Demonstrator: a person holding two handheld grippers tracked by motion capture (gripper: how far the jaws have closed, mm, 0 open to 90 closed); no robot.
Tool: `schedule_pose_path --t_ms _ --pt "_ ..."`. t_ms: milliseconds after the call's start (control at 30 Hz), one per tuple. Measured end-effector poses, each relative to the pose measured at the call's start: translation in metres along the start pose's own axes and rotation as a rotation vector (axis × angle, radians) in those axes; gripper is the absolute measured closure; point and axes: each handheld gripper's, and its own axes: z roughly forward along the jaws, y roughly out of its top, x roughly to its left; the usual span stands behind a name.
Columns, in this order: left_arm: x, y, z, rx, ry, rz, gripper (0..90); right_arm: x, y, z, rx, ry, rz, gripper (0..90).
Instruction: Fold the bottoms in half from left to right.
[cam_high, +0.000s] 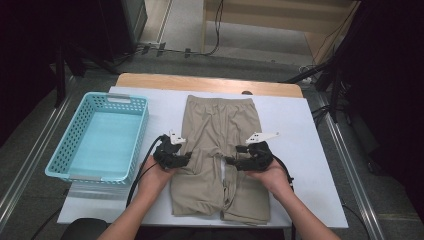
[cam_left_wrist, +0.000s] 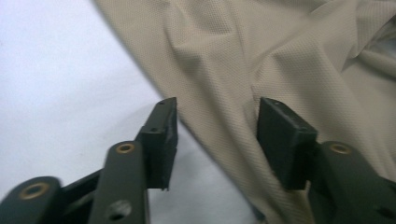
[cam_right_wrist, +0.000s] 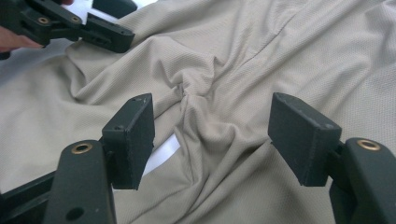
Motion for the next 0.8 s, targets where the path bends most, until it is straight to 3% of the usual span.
schedule_pose_path --t_ms 200,367,433,500,800 --pt "-0.006 -0.005 -0.001 -0.030 -0.029 -0.025 71.4 0.004 0.013 0.009 0.005 -0.009 -0.005 30.9" --pt "-0.004 -0.007 -0.001 -0.041 -0.080 -0.067 85.5 0.003 0.030 0.024 -0.043 0.004 0.005 33.3" --pt "-0.005 -0.008 -0.001 -0.046 -0.076 -0.056 86.2 -0.001 0.038 0.034 -0.043 0.005 0.035 33.4" --pt "-0.003 -0.008 -0.001 -0.051 -0.094 -0.084 86.2 -0.004 0.047 0.046 -0.036 0.005 0.048 35.0" --pt "0.001 -0.014 0.000 -0.086 -0.122 -0.117 85.9 -0.006 0.083 0.092 -0.008 -0.035 0.032 35.9"
